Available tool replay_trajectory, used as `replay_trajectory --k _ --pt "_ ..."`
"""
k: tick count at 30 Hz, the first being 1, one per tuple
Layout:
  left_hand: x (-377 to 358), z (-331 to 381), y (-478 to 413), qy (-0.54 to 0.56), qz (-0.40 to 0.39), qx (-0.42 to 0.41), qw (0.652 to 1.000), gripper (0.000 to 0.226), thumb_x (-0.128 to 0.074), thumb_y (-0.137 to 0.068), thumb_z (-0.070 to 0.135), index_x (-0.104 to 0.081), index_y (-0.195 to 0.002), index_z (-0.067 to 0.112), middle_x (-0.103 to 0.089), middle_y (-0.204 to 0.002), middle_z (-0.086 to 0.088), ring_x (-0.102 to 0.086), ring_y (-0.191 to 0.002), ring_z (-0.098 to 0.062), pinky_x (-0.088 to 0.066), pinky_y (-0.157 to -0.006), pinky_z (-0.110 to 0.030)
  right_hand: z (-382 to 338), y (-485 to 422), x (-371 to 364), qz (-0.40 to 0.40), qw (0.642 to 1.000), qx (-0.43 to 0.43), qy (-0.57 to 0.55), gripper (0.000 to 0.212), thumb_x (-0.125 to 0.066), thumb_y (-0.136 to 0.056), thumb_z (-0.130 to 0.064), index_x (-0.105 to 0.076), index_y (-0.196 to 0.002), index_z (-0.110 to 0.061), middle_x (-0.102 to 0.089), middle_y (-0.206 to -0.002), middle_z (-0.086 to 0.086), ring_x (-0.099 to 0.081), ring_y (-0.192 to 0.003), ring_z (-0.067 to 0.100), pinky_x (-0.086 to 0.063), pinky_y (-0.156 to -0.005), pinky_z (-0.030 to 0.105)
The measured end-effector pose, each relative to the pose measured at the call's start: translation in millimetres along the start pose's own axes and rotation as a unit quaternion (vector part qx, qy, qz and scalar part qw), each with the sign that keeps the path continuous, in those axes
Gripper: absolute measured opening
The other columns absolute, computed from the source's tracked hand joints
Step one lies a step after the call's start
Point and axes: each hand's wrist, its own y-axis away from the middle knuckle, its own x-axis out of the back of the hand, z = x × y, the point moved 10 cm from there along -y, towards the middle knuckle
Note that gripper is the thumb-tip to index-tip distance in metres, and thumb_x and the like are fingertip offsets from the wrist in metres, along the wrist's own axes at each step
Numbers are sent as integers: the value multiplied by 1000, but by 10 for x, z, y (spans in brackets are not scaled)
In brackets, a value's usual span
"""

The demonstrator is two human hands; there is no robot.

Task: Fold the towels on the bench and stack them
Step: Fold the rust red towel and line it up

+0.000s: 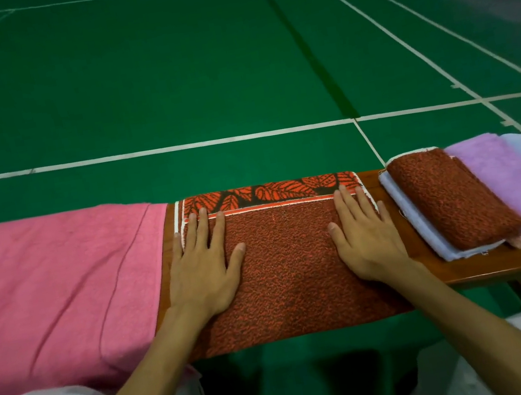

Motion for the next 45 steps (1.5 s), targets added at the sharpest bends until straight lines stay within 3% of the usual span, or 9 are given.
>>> replay_trajectory --k 7,16,20,25,28,32,35,39,45 --pt "-7 21 49 11 1 -9 1000 80 -7 -97 68 -7 -166 27 2 -173 -5 10 -159 -20 5 -128 -45 22 75 -13 -6 1000 -7 1 88 7 -88 -60 2 -165 -17 10 -172 -2 12 -158 19 1 -127 50" --pt "-14 25 82 17 -6 -3 1000 81 -7 -96 69 -8 -166 28 1 -173 -4 9 -159 -19 3 -127 -46 9 98 36 28 1000 -2 -2 83 -7 -94 -60 -13 -165 -16 -7 -173 1 -1 -159 22 -9 -125 52" --pt "84 1 78 68 12 -2 998 79 -20 -96 66 -31 -161 23 -19 -171 -7 -11 -159 -24 -6 -126 -44 35 75 115 59 996 -11 -62 73 -31 -100 -55 -33 -158 -12 -21 -169 8 -16 -157 26 -15 -124 52" --pt "335 -255 72 121 86 49 988 54 -52 -91 50 -59 -128 11 -59 -132 -14 -53 -120 -37 -46 -98 -48 277 66 424 152 978 -57 -131 44 -58 -94 -30 -56 -125 1 -58 -129 23 -51 -122 42 -41 -105 50" --pt "404 -487 115 103 94 133 981 47 -71 -88 40 -59 -120 8 -60 -118 -18 -52 -109 -38 -47 -87 -49 409 110 504 146 978 -115 -100 35 -65 -92 -26 -57 -116 -1 -58 -119 22 -50 -115 41 -43 -95 49" --pt "380 -667 173 99 66 223 968 57 -75 -85 51 -59 -116 6 -57 -116 -19 -57 -109 -41 -50 -84 -50 456 110 482 105 978 -169 -67 39 -64 -95 -34 -58 -115 -1 -58 -122 22 -56 -113 42 -47 -88 45" --pt "344 -682 160 126 50 235 962 48 -74 -87 51 -56 -110 13 -62 -111 -14 -63 -102 -40 -50 -78 -47 490 70 449 92 976 -178 -89 31 -65 -94 -36 -60 -100 -5 -67 -103 18 -64 -98 41 -46 -74 41" --pt "325 -648 125 156 23 227 961 25 -71 -93 36 -58 -92 15 -69 -97 -17 -65 -97 -41 -42 -71 -40 433 79 507 113 970 -167 -135 22 -69 -87 -34 -68 -92 -12 -70 -85 9 -66 -89 37 -52 -74 40" --pt "352 -714 107 300 23 217 929 17 -74 -93 20 -63 -83 11 -71 -83 -7 -65 -81 -29 -47 -73 -39 453 85 537 122 962 -148 -194 26 -69 -89 -34 -60 -82 -10 -64 -75 7 -57 -76 32 -41 -68 38"
